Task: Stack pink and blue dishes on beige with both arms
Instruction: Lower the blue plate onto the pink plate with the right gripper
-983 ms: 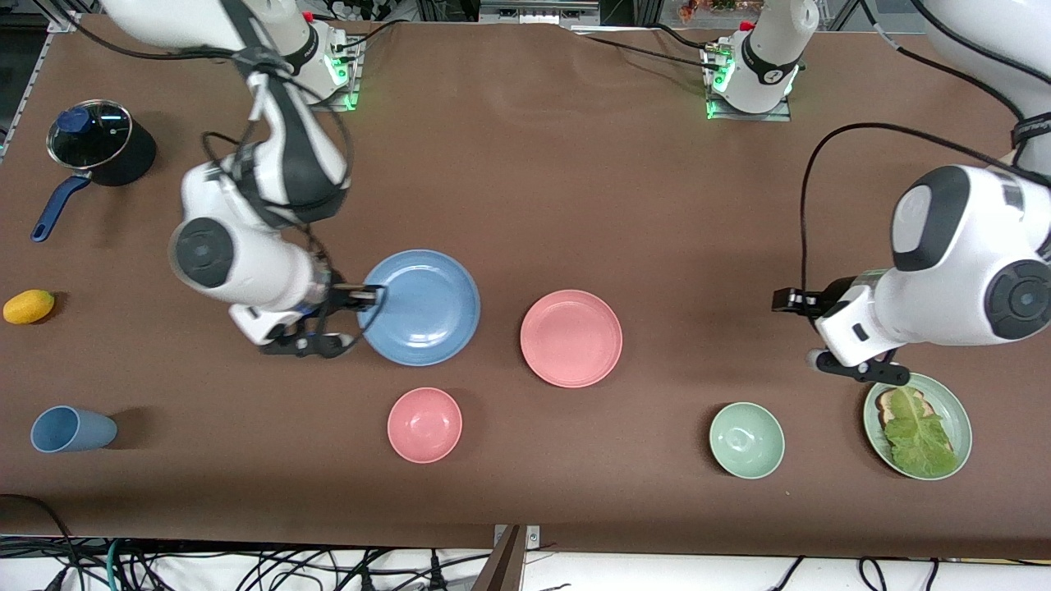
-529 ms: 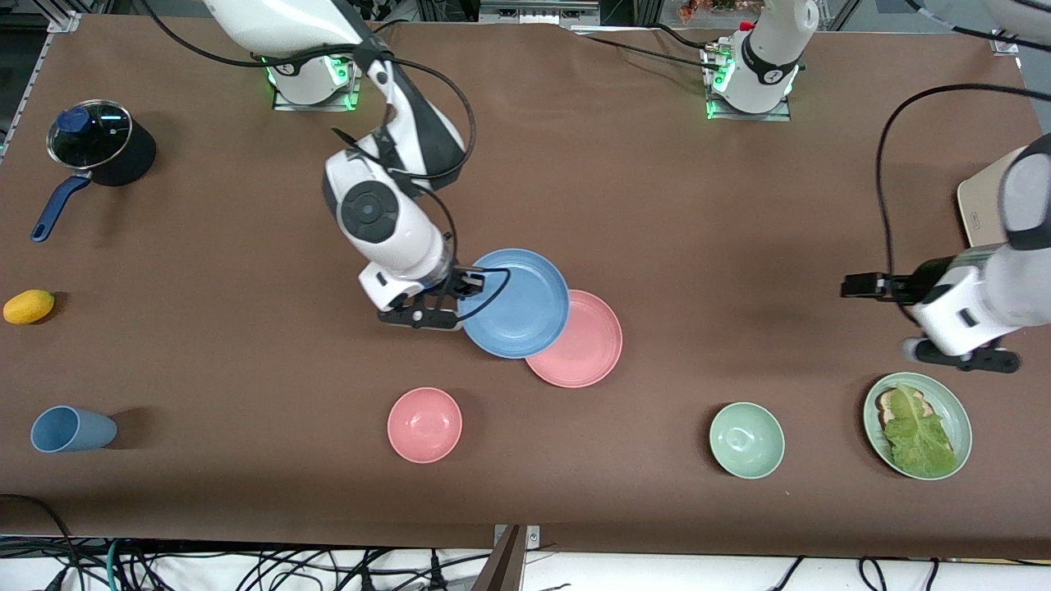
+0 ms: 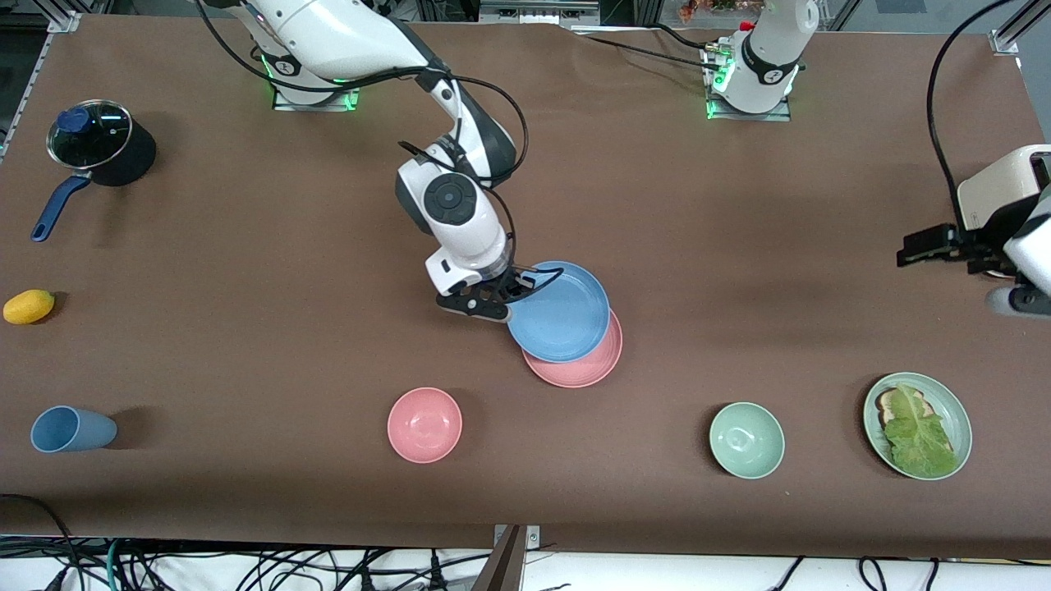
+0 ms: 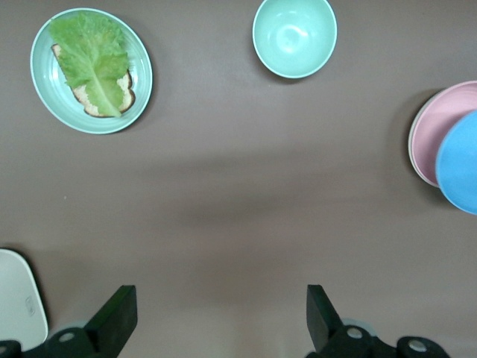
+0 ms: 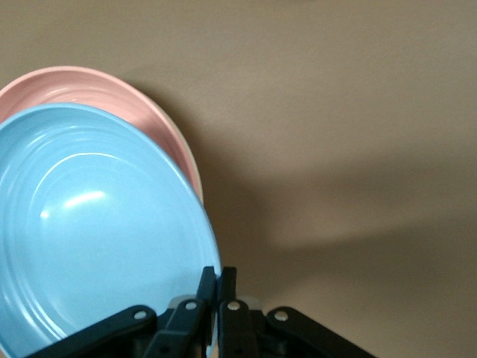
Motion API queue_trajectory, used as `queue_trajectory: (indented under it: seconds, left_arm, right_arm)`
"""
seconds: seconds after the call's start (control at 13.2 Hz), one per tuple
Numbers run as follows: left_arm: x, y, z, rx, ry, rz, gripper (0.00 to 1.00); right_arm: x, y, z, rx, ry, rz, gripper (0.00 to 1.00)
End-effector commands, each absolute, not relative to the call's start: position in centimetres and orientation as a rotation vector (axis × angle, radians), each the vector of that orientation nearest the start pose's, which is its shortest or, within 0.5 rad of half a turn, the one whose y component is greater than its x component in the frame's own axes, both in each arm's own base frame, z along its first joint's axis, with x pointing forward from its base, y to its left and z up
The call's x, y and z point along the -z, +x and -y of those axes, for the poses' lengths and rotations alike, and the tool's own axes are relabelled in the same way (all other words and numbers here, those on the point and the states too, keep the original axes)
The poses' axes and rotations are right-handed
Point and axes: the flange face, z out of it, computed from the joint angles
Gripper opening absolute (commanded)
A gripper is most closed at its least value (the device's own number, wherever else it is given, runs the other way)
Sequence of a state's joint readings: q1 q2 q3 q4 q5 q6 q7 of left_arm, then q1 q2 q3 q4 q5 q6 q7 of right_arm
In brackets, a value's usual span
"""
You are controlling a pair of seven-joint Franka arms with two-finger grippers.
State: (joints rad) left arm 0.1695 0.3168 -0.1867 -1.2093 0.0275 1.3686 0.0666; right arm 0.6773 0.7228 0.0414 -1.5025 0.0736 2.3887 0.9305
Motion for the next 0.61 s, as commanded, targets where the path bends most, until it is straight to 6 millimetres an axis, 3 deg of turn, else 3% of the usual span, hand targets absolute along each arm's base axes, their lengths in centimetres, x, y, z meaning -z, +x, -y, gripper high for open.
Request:
queue_trajectory:
  seconds: [0.0, 0.15, 0.3, 0.38, 0.45, 0.53]
  left_arm:
    - [-59.5, 59.1, 1.1, -0.293, -3.116, -0.190, 1.00]
    - [-59.9, 58.3, 3.0, -0.313, -3.098, -0.243, 1.00]
    - [-59.3, 57.8, 3.0, -0.346, -3.106, -0.228, 1.00]
    - [-59.7, 57.5, 3.0, -0.338, -3.112, -0.227, 1.00]
    - [-61.3, 56.6, 3.7, -0.300, -3.116, -0.243, 1.00]
    - [-61.9, 56.0, 5.2, -0.286, -3.109, -0.280, 1.00]
  right_arm:
    - [-25.5, 56.8, -49.9, 0.135, -2.899, -0.467, 0.00]
    - [-25.0, 57.6, -50.6, 0.148, -2.883, -0.488, 0.00]
    - [-24.5, 57.7, -50.6, 0.163, -2.900, -0.468, 0.00]
    - [-24.6, 57.7, -50.6, 0.167, -2.900, -0.468, 0.00]
    - [-24.7, 57.9, -50.5, 0.173, -2.897, -0.468, 0.00]
    - [-24.3, 58.0, -50.3, 0.172, -2.899, -0.472, 0.00]
